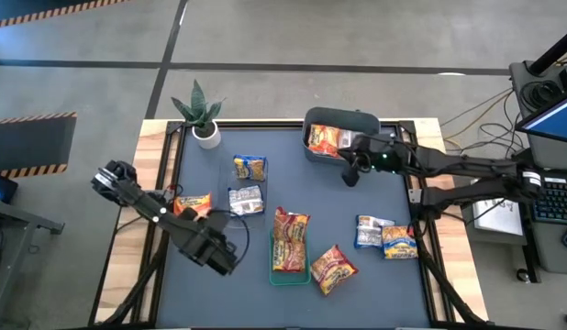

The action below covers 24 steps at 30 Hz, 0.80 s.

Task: Sort Maruchan noodles
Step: Put the orange noodle pack into the dark blue bin

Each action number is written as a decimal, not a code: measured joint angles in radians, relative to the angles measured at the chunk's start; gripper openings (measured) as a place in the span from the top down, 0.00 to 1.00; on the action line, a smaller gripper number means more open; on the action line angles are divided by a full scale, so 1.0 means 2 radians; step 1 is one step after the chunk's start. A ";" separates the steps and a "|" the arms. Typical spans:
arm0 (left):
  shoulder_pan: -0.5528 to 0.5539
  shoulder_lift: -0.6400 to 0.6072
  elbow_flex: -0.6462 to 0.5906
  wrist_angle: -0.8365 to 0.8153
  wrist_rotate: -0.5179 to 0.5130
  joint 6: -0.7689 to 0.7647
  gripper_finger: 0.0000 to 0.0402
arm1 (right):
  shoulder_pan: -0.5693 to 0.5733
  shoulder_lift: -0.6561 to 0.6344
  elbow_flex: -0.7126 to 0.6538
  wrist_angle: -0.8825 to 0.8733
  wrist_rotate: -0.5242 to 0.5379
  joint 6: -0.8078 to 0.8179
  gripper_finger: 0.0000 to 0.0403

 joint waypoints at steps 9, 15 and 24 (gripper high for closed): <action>-0.013 -0.079 -0.083 0.028 0.016 0.258 0.82 | 0.007 -0.015 -0.007 0.000 0.000 0.002 0.97; -0.004 -0.152 -0.184 0.066 0.012 0.251 0.85 | 0.009 -0.008 -0.009 0.000 0.000 0.002 0.97; 0.003 -0.181 -0.280 0.194 -0.023 0.243 0.69 | 0.009 0.008 -0.009 0.000 0.000 0.003 0.97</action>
